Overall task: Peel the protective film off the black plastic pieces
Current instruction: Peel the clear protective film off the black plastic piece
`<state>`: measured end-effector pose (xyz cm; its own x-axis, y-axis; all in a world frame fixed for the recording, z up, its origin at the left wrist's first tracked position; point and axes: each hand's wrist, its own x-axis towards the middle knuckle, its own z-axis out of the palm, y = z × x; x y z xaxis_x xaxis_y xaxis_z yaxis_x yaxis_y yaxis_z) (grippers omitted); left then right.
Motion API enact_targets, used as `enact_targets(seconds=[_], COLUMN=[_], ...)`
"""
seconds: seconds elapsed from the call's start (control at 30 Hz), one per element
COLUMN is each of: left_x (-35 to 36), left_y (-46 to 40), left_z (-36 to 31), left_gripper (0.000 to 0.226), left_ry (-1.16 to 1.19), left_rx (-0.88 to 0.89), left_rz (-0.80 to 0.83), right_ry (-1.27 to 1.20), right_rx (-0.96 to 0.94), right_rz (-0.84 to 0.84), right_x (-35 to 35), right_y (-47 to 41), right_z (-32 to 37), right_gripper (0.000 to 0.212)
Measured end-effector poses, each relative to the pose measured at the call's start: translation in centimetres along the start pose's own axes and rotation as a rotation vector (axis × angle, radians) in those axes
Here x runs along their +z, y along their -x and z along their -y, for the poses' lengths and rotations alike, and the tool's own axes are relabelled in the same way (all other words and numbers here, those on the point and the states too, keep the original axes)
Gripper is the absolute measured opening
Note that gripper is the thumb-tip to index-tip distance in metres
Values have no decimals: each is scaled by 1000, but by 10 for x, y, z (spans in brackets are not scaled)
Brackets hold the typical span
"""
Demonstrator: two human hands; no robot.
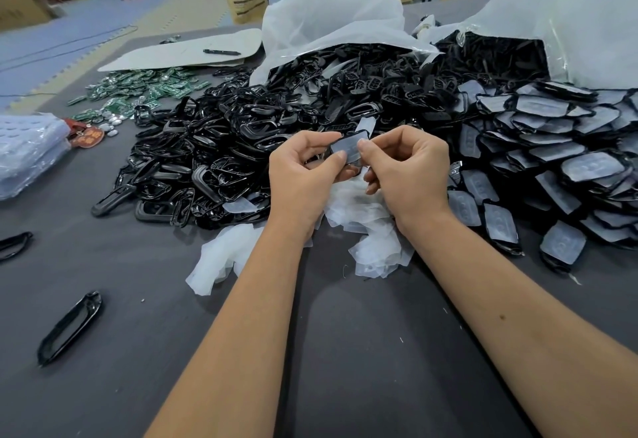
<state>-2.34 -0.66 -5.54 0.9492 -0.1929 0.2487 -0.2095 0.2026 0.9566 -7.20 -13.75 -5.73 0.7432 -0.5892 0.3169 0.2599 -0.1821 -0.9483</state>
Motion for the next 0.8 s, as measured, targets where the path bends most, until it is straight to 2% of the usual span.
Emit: enact_targets(seconds=[0.47,0.8], left_x=[-2,-2], left_y=[0,1], left_z=[0,-1], left_gripper=[10,12], left_ry=[18,30], left_rx=[-13,-35], left_rz=[26,16], right_ry=[113,146], right_rx=[-1,-6], right_rz=[11,18], right_x=[2,1], right_y=[0,-1], right_z=[1,1], right_gripper=[20,20])
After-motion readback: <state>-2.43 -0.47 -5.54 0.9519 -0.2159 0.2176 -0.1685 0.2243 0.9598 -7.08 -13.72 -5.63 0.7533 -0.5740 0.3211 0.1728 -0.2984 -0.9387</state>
